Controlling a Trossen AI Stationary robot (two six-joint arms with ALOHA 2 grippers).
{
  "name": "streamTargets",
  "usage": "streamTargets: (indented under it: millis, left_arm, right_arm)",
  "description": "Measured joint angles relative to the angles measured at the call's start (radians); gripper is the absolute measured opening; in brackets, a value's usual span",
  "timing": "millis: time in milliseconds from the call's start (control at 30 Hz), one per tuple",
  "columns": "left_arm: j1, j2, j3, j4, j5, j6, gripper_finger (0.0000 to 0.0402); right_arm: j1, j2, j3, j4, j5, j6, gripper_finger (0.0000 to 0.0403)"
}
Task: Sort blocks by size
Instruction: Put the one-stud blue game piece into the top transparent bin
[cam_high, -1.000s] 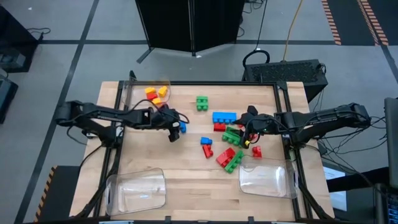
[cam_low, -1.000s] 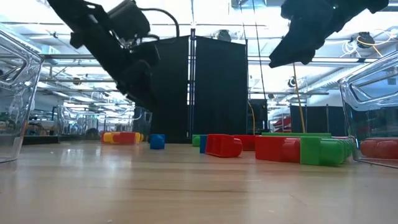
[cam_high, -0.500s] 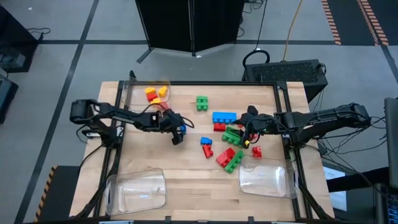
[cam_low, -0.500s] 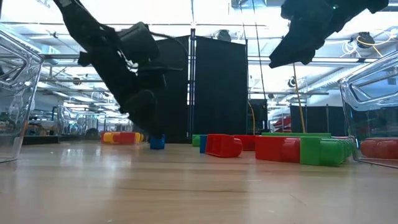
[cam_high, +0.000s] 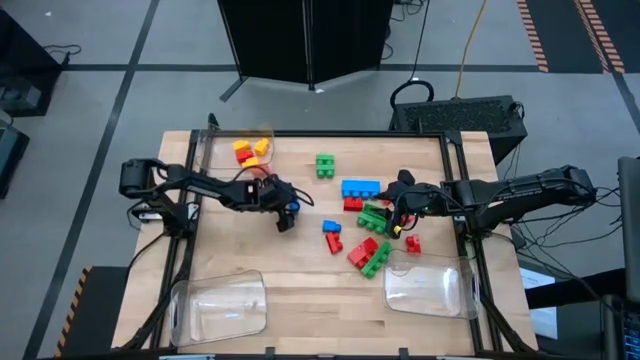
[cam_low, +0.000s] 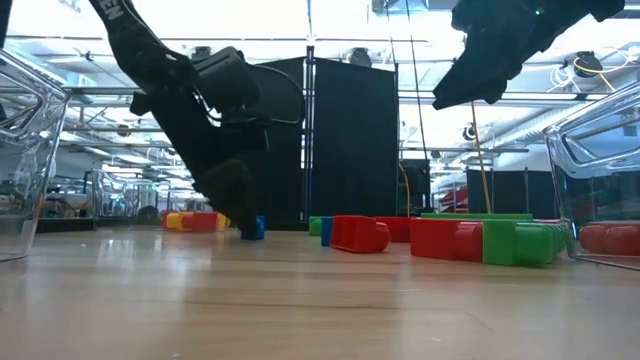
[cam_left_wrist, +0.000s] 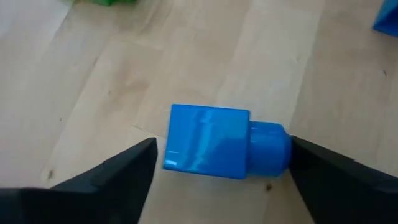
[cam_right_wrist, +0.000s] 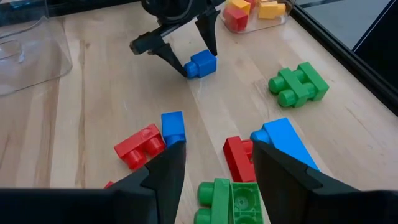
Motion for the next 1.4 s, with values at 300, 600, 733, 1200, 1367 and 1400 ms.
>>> streamTargets:
  millis: [300, 600, 733, 1200, 1367, 1400]
  left_arm:
    - [0.024, -0.003, 0.001, 0.001, 0.009, -0.033, 0.0259]
    - [0.032, -0.112, 0.135, -0.274, -0.032, -0.194, 0.0263]
    - [0.038, -0.165, 0.239, -0.462, -0.152, -0.193, 0.0263]
    - [0.231, -0.311, 0.368, -0.718, -0.273, -0.137, 0.0263]
    - [0.369, -0.338, 0.368, -0.791, -0.271, -0.137, 0.0263]
    - [0.396, -0.340, 0.368, -0.804, -0.271, -0.137, 0.0263]
  right_arm:
    - [0.000, 0.000, 0.000, -0.003, 0.000, -0.008, 0.0173]
    - [-0.002, 0.000, 0.001, -0.134, -0.003, 0.000, 0.0173]
    - [-0.002, 0.000, 0.001, -0.181, -0.004, 0.034, 0.0173]
    - [-0.001, 0.000, 0.001, -0.229, -0.005, 0.055, 0.0173]
    - [-0.001, 0.000, 0.001, -0.241, -0.005, 0.063, 0.0173]
    - [-0.001, 0.000, 0.001, -0.241, -0.005, 0.067, 0.0173]
